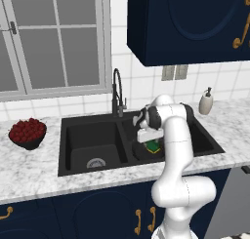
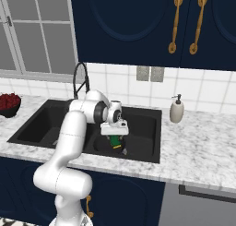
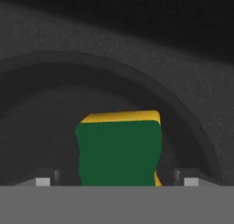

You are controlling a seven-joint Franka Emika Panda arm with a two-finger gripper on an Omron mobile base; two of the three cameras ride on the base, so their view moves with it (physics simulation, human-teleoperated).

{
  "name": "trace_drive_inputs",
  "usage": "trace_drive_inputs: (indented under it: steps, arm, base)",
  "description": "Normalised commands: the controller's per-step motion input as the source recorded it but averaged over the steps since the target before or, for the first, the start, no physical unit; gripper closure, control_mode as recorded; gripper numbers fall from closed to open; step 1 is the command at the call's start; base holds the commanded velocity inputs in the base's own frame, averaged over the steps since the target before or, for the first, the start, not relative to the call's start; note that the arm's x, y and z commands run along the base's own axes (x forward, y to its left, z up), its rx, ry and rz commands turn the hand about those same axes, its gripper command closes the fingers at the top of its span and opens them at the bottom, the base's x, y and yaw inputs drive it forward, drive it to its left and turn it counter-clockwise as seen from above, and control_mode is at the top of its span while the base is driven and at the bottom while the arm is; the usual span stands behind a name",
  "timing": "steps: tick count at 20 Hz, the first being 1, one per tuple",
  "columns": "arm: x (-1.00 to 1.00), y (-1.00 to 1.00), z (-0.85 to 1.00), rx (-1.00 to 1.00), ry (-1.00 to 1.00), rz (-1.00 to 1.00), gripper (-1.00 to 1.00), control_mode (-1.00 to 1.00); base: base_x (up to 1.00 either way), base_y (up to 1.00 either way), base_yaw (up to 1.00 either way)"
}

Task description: Pick the pan and sponge and place them into the sink. Then turn on the water.

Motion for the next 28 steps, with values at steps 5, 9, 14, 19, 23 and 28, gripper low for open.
trace_drive_inputs:
  steps: [5, 9, 14, 19, 23, 28]
  arm:
    - [-0.11, 0.0, 0.61, 0.2, -0.01, -0.02, -1.0, -1.0]
    - [-0.14, 0.0, 0.8, 0.15, -0.07, 0.0, -1.0, -1.0]
    - [-0.26, 0.02, 0.58, 0.09, -0.33, 0.01, -1.0, -1.0]
    - [-0.32, 0.14, 0.52, 0.0, -0.49, 0.04, -1.0, -1.0]
    - [-0.29, 0.12, 0.61, 0.0, -0.51, 0.01, -1.0, -1.0]
    - [-0.3, 0.02, 0.66, 0.08, -0.46, 0.0, -1.0, -1.0]
  base:
    - [0.0, 0.0, 0.0]
    - [0.0, 0.0, 0.0]
    - [0.0, 0.0, 0.0]
    - [0.0, 0.0, 0.0]
    - [0.0, 0.0, 0.0]
    - [0.0, 0.0, 0.0]
